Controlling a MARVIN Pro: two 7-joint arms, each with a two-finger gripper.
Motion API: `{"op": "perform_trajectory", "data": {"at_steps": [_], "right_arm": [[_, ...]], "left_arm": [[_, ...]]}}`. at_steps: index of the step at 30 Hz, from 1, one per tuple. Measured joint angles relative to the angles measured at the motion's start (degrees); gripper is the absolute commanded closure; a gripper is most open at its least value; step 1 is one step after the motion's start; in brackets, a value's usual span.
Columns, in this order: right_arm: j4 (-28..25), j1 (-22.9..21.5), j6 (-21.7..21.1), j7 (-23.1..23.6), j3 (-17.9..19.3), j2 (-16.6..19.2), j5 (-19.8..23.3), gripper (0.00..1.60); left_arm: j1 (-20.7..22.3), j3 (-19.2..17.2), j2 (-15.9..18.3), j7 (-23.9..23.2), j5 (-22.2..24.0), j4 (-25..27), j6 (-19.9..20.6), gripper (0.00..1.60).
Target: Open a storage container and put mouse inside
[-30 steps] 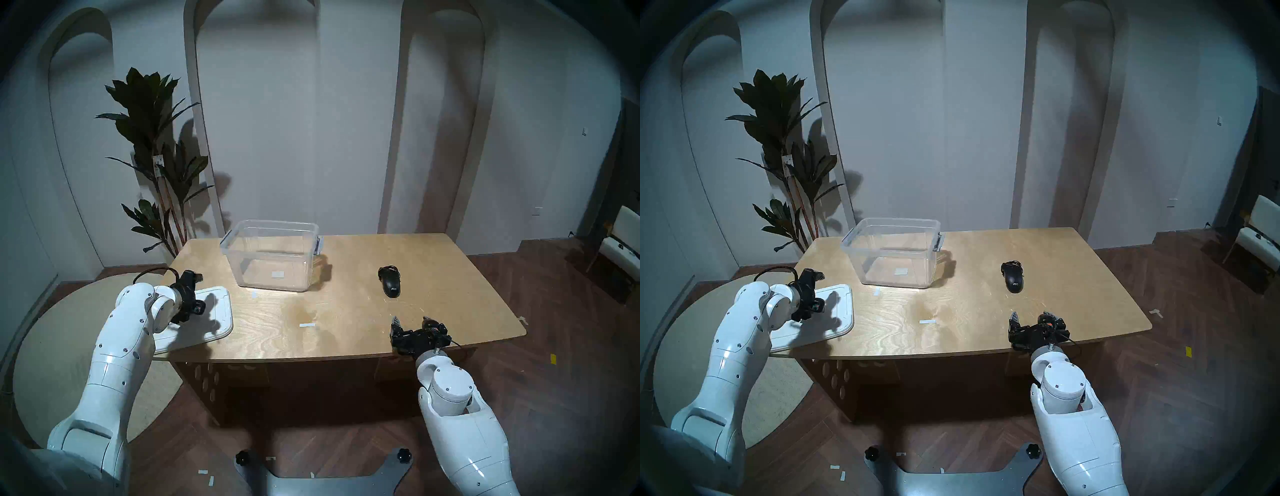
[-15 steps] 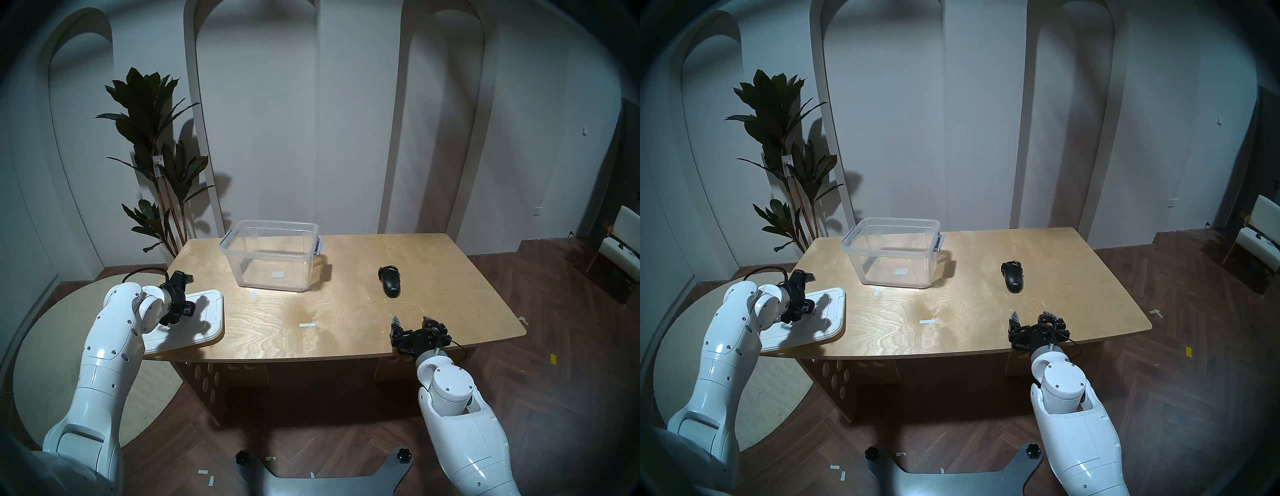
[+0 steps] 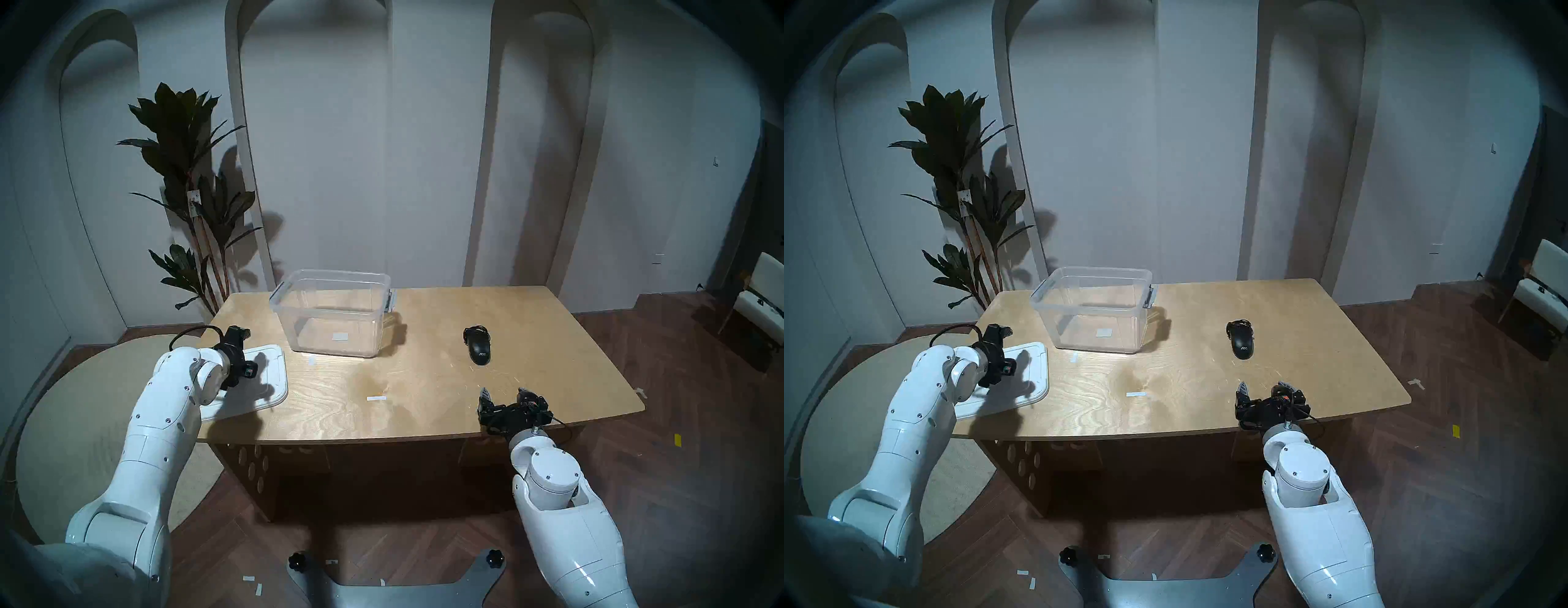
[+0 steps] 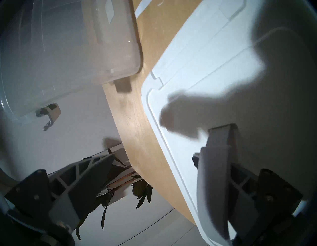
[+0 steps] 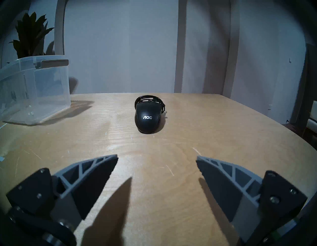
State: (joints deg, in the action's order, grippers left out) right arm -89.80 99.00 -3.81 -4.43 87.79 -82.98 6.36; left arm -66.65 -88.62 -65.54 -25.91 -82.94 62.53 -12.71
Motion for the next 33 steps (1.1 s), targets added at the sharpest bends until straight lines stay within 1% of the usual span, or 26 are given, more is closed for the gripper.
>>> {"op": "perform_trajectory", "data": {"at_steps": [5,10,13,17,22,25,33], "right_arm": [[0.02,0.0,0.0,-0.09,-0.08,0.09,0.1,0.0],[0.01,0.0,0.0,-0.14,-0.13,0.17,0.18,0.0],[-0.01,0.0,0.0,-0.18,-0.18,0.22,0.24,0.0],[-0.04,0.01,0.01,-0.23,-0.25,0.28,0.31,0.0],[-0.07,0.02,0.03,-0.3,-0.31,0.36,0.39,0.0],[-0.08,0.02,0.04,-0.36,-0.35,0.41,0.44,0.0],[-0.1,0.02,0.06,-0.49,-0.48,0.55,0.59,0.0]], "left_arm": [[2.55,0.88,-0.98,1.8,-0.97,-3.59,1.03,0.0],[4.92,1.57,-1.25,3.48,-1.8,-7.41,1.21,0.0],[6.44,2.08,-1.03,4.15,-2.2,-9.6,0.75,0.0],[7.26,2.26,-0.42,4.24,-2.39,-10.68,-0.46,0.0],[7.21,1.75,0.4,3.88,-2.48,-10.4,-1.48,0.0],[6.6,1.07,0.94,2.88,-2.0,-9.08,-2.19,0.0],[3.75,-0.54,1.81,0.65,-0.41,-5.65,-3.44,0.0]]}}
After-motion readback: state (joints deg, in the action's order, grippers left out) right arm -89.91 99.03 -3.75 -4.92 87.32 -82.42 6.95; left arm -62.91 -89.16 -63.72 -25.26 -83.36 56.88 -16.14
